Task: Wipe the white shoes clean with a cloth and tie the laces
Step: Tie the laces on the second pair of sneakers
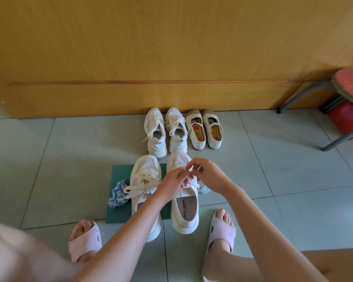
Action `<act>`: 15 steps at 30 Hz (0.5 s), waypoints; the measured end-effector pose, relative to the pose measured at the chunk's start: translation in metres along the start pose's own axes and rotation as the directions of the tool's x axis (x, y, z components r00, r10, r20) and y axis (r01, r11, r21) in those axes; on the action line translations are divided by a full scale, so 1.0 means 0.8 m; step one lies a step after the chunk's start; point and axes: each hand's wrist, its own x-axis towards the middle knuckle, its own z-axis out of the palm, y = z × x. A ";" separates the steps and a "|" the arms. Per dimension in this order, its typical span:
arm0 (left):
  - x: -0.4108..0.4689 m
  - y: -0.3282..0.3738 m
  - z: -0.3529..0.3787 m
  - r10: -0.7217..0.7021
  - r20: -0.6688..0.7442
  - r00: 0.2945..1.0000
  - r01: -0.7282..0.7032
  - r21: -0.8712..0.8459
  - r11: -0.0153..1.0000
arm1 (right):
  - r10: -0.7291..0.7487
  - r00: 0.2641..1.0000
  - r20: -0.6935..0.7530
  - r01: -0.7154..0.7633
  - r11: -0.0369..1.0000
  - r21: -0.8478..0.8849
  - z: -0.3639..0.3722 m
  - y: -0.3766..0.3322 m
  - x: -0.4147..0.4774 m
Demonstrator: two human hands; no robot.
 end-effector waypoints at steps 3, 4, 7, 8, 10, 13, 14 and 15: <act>0.000 0.001 -0.001 -0.021 0.013 1.000 0.022 -0.031 0.999 | -0.026 0.999 0.021 0.027 0.998 -0.051 -0.002 0.005 -0.001; 0.000 -0.001 -0.001 -0.017 0.020 1.000 0.017 -0.011 1.000 | -0.034 0.998 0.044 0.037 0.997 -0.070 -0.002 0.005 0.000; -0.002 -0.002 -0.001 -0.012 0.037 0.999 0.014 -0.049 0.999 | -0.035 0.994 0.103 0.046 0.993 -0.106 -0.003 0.005 0.001; -0.002 -0.003 -0.002 -0.021 0.032 0.999 0.024 -0.111 0.994 | -0.024 0.995 0.098 0.031 0.996 -0.079 -0.002 0.006 0.002; -0.003 -0.003 -0.006 -0.026 -0.003 1.000 0.024 -0.207 0.978 | 0.021 0.998 0.063 -0.024 0.999 0.034 0.001 0.008 0.002; -0.001 -0.011 -0.011 -0.059 -0.113 0.992 0.027 -0.263 0.964 | 0.135 0.990 0.050 -0.144 0.939 0.313 0.006 0.012 -0.006; -0.001 -0.014 -0.011 -0.075 -0.134 0.988 0.039 -0.257 0.966 | 0.157 0.986 0.054 -0.165 0.903 0.397 0.007 0.013 -0.008; 0.000 -0.014 -0.010 -0.090 -0.137 0.987 0.054 -0.250 0.967 | 0.167 0.985 0.051 -0.172 0.876 0.452 0.008 0.012 -0.010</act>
